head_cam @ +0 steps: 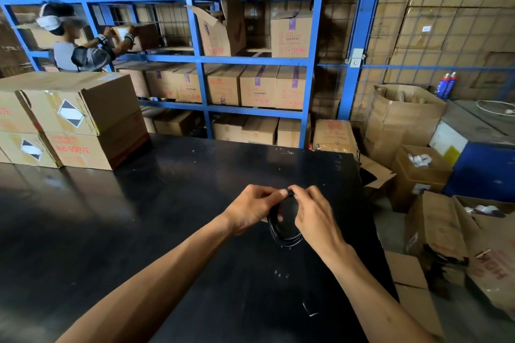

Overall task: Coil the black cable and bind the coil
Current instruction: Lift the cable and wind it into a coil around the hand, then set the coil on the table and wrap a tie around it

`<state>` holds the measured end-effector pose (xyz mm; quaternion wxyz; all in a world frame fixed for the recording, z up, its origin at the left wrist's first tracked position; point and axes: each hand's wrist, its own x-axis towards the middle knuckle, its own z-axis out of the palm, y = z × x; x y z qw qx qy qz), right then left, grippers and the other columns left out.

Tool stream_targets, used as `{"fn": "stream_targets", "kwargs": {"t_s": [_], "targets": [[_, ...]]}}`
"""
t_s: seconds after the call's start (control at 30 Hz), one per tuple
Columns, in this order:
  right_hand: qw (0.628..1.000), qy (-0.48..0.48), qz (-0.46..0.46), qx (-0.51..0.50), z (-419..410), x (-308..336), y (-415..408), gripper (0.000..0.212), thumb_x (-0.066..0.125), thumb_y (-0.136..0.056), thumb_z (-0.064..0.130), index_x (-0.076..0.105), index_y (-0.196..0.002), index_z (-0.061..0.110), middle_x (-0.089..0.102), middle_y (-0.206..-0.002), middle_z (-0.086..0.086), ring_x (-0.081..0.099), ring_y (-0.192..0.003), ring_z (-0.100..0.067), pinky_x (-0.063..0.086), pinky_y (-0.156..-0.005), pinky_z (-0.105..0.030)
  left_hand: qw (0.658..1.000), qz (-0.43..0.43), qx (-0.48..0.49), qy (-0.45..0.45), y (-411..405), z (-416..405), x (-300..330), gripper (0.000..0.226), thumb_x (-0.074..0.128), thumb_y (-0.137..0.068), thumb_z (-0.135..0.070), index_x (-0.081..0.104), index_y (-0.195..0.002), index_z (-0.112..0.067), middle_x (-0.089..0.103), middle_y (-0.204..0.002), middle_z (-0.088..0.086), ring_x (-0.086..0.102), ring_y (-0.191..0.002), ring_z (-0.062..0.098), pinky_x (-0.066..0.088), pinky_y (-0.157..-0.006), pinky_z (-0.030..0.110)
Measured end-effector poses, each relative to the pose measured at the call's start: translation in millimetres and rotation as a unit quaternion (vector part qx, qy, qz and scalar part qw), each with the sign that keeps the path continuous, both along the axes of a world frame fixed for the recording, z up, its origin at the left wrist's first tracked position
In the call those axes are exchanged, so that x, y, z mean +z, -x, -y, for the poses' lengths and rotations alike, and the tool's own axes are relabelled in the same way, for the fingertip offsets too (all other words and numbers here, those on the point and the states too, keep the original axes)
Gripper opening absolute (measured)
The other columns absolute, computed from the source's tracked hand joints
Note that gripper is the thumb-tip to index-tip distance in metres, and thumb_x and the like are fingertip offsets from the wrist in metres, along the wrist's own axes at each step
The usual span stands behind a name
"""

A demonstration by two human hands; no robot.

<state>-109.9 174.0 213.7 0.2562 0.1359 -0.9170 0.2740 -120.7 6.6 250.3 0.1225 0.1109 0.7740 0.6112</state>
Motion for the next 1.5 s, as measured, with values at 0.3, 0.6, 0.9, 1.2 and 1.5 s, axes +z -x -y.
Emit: {"fn": "stream_targets", "kwargs": {"t_s": [0.3,0.6,0.9,1.2,1.5], "targets": [[0.995,-0.054,0.086,-0.017,-1.9,-46.7,-2.2,0.044,0.061,-0.091,-0.009,0.064,-0.133,0.004,0.063,-0.110,-0.021,0.069,-0.093,-0.042,0.056,-0.082,-0.047,0.875,-0.187,-0.027,0.445,5.9,-18.2,-49.6,0.026,0.049,-0.103,-0.022,0.064,-0.112,-0.003,0.067,-0.111,0.017,0.066,-0.100,0.037,0.051,-0.086,0.045],[0.976,-0.019,0.215,0.028,-10.0,-98.9,-15.8,0.035,0.053,-0.105,0.016,0.060,-0.139,0.011,0.064,-0.115,-0.017,0.066,-0.106,-0.035,0.056,-0.091,-0.047,0.839,-0.202,-0.073,0.500,-4.3,-11.7,-103.8,0.028,0.052,-0.087,-0.015,0.064,-0.110,-0.004,0.067,-0.108,0.013,0.067,-0.095,0.037,0.054,-0.083,0.043],[0.954,0.024,0.295,0.051,-7.2,-157.9,-67.0,0.021,0.064,-0.098,0.033,0.066,-0.113,0.018,0.067,-0.104,-0.002,0.069,-0.092,-0.019,0.057,-0.080,-0.038,0.826,-0.104,-0.055,0.551,-21.6,34.6,-175.2,0.033,0.056,-0.085,-0.017,0.066,-0.114,-0.005,0.067,-0.115,0.013,0.066,-0.103,0.037,0.051,-0.086,0.041],[0.779,-0.123,0.608,0.086,50.3,-204.9,-103.4,0.018,0.072,-0.081,0.018,0.070,-0.095,0.008,0.081,-0.087,-0.016,0.080,-0.077,-0.029,0.065,-0.074,-0.041,0.822,-0.051,-0.027,0.566,-35.3,57.4,-201.4,0.027,0.055,-0.081,-0.012,0.066,-0.104,-0.002,0.068,-0.110,0.016,0.067,-0.100,0.041,0.053,-0.083,0.042],[0.873,-0.042,0.485,-0.033,5.7,-179.4,-54.6,0.021,0.068,-0.086,0.006,0.084,-0.094,0.016,0.081,-0.103,-0.006,0.074,-0.101,-0.029,0.058,-0.089,-0.034,0.817,-0.087,-0.065,0.566,-45.7,53.5,-198.2,0.025,0.054,-0.084,-0.014,0.065,-0.104,-0.002,0.067,-0.109,0.017,0.066,-0.099,0.042,0.052,-0.081,0.042]]}}
